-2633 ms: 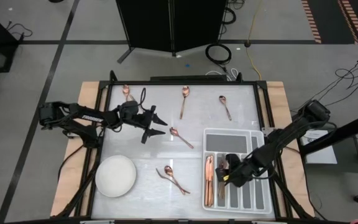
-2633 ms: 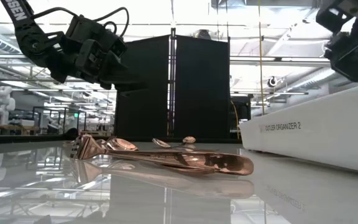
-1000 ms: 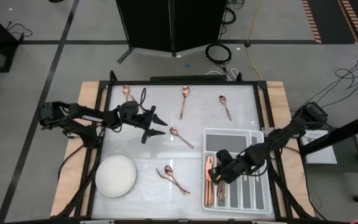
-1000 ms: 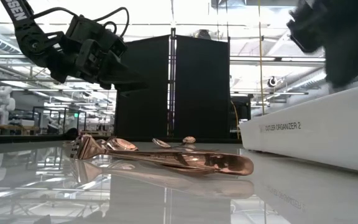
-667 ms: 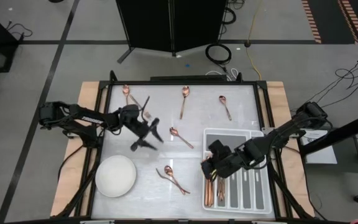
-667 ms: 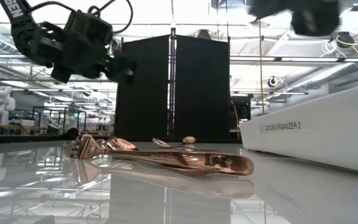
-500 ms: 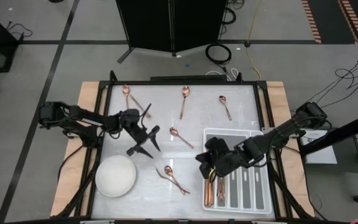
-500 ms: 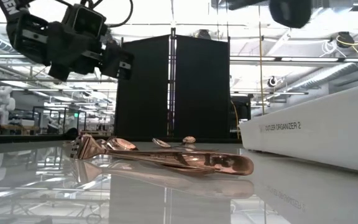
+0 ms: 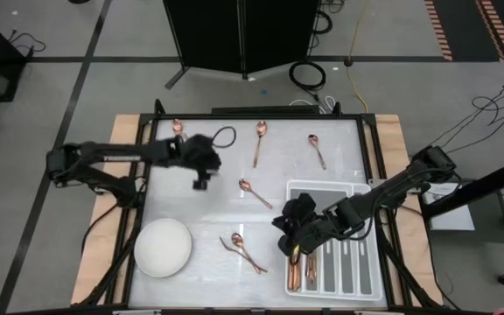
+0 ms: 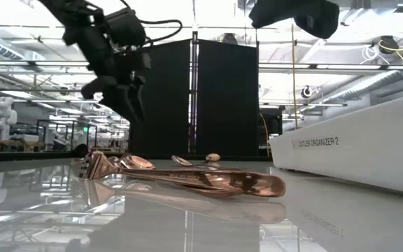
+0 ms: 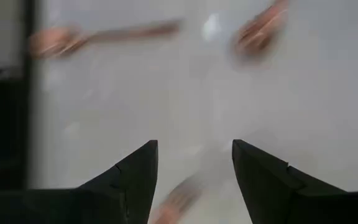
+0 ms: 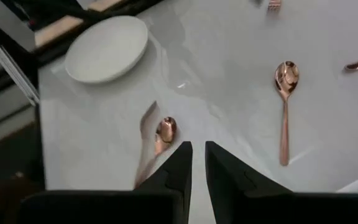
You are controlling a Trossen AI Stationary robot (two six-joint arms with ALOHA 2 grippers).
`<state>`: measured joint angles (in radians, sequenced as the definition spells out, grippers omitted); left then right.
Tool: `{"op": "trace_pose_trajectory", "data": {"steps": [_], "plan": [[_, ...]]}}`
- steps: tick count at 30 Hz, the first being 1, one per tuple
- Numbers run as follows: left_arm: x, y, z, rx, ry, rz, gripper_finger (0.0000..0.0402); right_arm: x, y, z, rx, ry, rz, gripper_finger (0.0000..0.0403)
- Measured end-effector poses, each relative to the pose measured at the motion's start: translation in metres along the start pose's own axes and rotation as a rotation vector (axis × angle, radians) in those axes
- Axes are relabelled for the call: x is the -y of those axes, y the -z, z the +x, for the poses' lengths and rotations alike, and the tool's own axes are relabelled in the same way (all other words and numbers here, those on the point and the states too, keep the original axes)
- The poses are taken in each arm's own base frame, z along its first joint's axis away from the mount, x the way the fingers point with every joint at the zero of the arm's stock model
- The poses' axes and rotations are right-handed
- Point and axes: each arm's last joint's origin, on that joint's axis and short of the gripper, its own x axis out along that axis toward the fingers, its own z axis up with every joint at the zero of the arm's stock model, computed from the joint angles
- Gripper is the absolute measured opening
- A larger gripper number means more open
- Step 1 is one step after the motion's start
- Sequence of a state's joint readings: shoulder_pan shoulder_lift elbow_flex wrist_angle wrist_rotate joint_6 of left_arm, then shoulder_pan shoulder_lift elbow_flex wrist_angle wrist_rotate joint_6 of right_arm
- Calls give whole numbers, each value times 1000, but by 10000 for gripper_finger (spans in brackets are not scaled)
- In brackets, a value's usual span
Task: Sort silverware
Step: Put the top brown fork in the white silverware organizer
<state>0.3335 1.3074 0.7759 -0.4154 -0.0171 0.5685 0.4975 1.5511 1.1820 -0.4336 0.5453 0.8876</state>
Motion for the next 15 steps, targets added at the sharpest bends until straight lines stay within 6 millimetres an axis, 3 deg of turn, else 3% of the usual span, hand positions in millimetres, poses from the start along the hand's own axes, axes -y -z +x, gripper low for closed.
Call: {"op": "trace_pose_trajectory", "data": {"steps": [7,11,15], "plan": [[-63,-5,-14,-26,-197,-74,207,-3,11,16,-25,26,-149,38],[-91,-4,-23,-77,-228,-54,207,-4,17,24,-58,27,-215,38],[-107,6,-23,-198,-171,47,207,-4,24,32,-100,25,-273,38]]}}
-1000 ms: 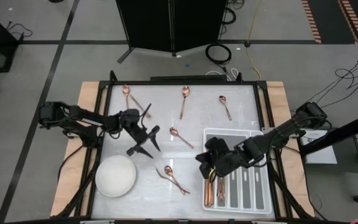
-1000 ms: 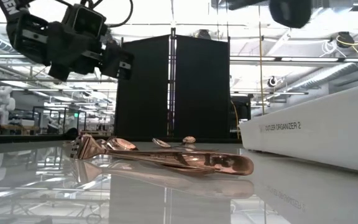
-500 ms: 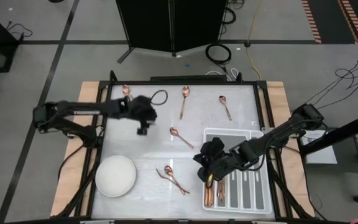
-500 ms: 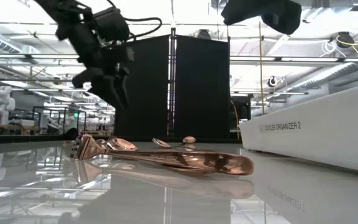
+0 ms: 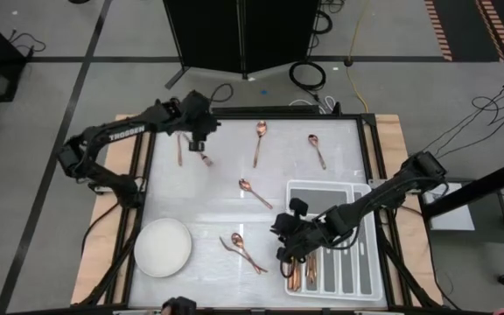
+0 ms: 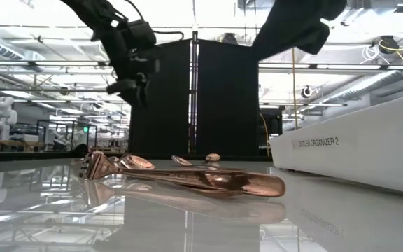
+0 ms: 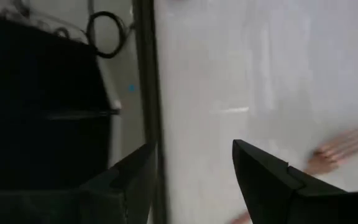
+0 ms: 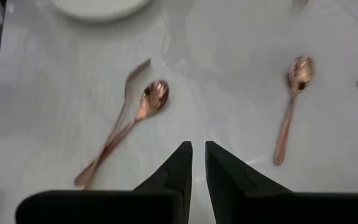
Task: Sort silverware
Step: Put the top brown fork in the white silverware organizer
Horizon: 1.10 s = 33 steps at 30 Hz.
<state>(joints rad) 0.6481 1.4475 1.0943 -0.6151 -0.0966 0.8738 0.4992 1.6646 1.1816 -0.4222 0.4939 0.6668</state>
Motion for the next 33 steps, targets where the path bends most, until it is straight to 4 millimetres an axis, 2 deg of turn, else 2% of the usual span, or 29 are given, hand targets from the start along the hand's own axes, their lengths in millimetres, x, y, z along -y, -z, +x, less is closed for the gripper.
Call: {"op": "trace_pose_trajectory", "data": {"steps": [3,7,13,20,28,33], "plan": [[2,11,8,-73,86,142,207,-1,5,7,-24,11,-21,38],[11,26,31,-179,246,244,207,-5,14,15,-70,6,-45,38],[19,32,68,-289,335,260,207,-15,28,21,-121,-10,-88,38],[31,40,98,-380,435,280,207,-18,31,20,-117,-16,-88,38],[35,42,109,-397,480,328,200,-12,26,23,-110,2,-115,38],[35,42,108,-402,497,336,140,-7,21,27,-110,15,-124,38]]}}
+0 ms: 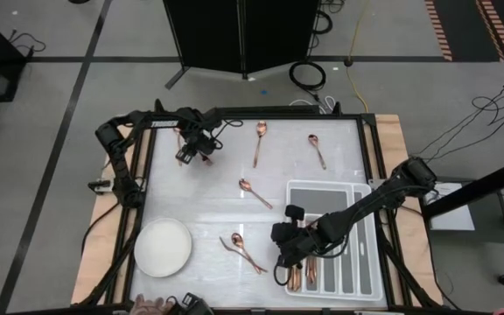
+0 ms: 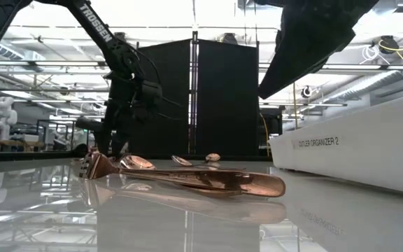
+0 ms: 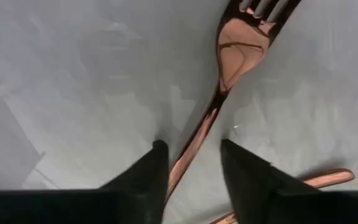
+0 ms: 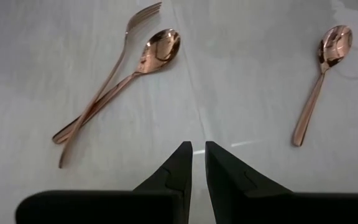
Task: Sort silverware
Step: Put the top brown fork in the white silverware organizer
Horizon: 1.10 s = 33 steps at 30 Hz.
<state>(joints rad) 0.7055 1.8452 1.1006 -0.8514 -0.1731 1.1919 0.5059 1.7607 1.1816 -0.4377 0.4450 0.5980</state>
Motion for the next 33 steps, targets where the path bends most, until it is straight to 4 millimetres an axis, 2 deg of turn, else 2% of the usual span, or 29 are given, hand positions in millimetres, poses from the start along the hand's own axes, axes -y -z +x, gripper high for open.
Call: {"op": "trace_pose_trajectory", "data": {"steps": [6,9,15,19,23,27,29,33], "plan": [[-1,0,-1,0,-3,-2,44,4,-3,2,0,9,-8,38],[-1,-1,-1,-3,-4,-11,11,4,-3,2,0,9,-8,38],[3,-6,-8,-42,42,-31,7,4,-3,2,-1,7,-21,38],[-1,-11,-29,-6,18,-113,2,4,-3,2,-1,7,-27,38],[-3,-15,-60,141,-15,-198,1,5,-3,2,-1,10,-23,38],[-1,-17,-93,379,-19,-329,1,8,-6,2,8,22,-4,38],[3,-18,-105,532,28,-351,0,11,-8,1,22,40,10,38],[13,-21,-125,908,216,-281,0,14,-12,-4,64,74,23,38]]}}
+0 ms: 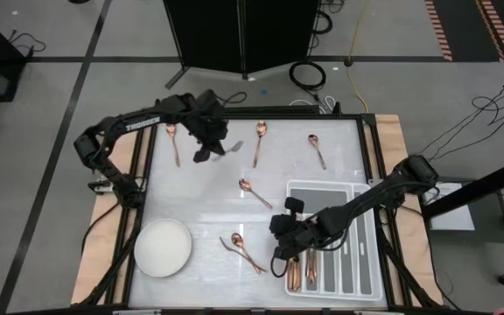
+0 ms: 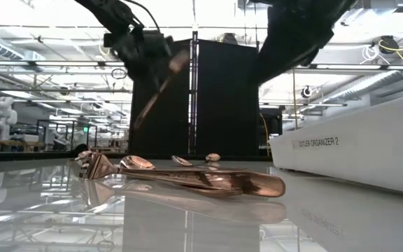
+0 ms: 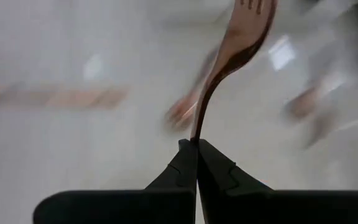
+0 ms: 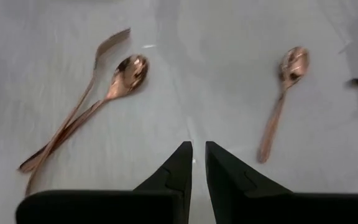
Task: Sort silverware
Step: Put the top brown fork in the white silverware organizer
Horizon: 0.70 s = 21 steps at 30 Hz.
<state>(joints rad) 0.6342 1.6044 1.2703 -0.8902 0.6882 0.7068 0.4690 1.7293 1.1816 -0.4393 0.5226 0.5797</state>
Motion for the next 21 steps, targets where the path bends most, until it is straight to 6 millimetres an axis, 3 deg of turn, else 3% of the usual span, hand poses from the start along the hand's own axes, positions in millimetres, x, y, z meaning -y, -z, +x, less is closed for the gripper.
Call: {"op": "trace_pose_trajectory", "data": {"steps": [5,10,16,18,21], "plan": [[13,0,9,289,267,72,0,5,-8,-6,75,60,24,38],[28,15,40,487,542,175,0,7,-15,-7,192,166,38,38],[60,10,74,568,746,371,0,20,-43,-2,259,21,5,38],[73,2,82,578,781,449,0,27,-55,0,304,-32,-20,38],[84,-10,94,519,651,520,0,39,-76,-4,431,-61,-28,38]]}}
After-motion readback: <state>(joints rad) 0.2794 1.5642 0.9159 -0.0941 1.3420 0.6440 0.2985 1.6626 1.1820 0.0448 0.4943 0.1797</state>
